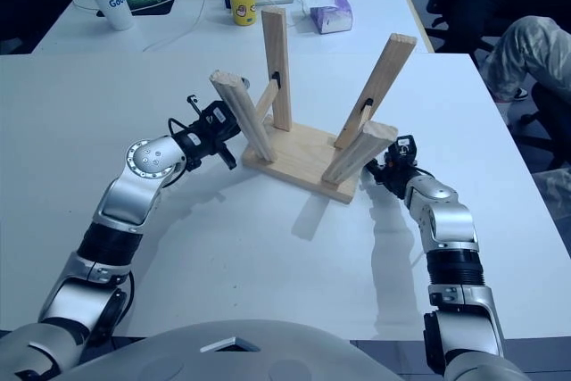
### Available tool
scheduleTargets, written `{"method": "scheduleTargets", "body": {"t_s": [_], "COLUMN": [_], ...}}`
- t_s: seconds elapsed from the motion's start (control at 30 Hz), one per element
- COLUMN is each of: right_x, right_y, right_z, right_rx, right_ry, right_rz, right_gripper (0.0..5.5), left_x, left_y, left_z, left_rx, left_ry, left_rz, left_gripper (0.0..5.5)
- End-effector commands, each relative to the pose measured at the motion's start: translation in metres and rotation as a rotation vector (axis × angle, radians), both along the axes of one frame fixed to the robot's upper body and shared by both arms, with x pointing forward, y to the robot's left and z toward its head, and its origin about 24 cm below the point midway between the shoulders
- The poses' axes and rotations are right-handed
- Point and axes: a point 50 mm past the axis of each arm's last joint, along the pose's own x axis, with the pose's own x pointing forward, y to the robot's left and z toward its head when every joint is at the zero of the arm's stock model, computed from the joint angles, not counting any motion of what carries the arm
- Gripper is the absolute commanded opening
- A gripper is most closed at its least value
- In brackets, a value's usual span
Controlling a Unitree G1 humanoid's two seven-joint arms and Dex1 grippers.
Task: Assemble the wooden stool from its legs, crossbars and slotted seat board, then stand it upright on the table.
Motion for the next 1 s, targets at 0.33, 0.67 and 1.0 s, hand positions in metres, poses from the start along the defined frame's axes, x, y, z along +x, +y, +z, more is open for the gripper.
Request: {"method": "scheduleTargets", "body": {"t_s": [0.33,0.67,1.0], "right_x": [0.039,0.045,0.045], "right_y": [0.038,0.024,-0.001], "right_z": [0.03,0.04,0.047], "right_rx": [0.046,-0.036,-0.115], "right_ry": [-0.163,-0.236,-0.326], "right_rz": [0.064,0.021,-0.075], "right_gripper": [2.56,2.56,1.46], "left_x": [-0.02,-0.012,-0.02], "left_y": [0.041,0.073,0.068], "left_z": [-0.005,-0.017,-0.03], "left_rx": [-0.159,-0.166,-0.176], "left_ry": [0.078,0.066,0.095], "left_rz": [0.296,0.592,0.626], "left_gripper": [0.0,0.0,0.0]}}
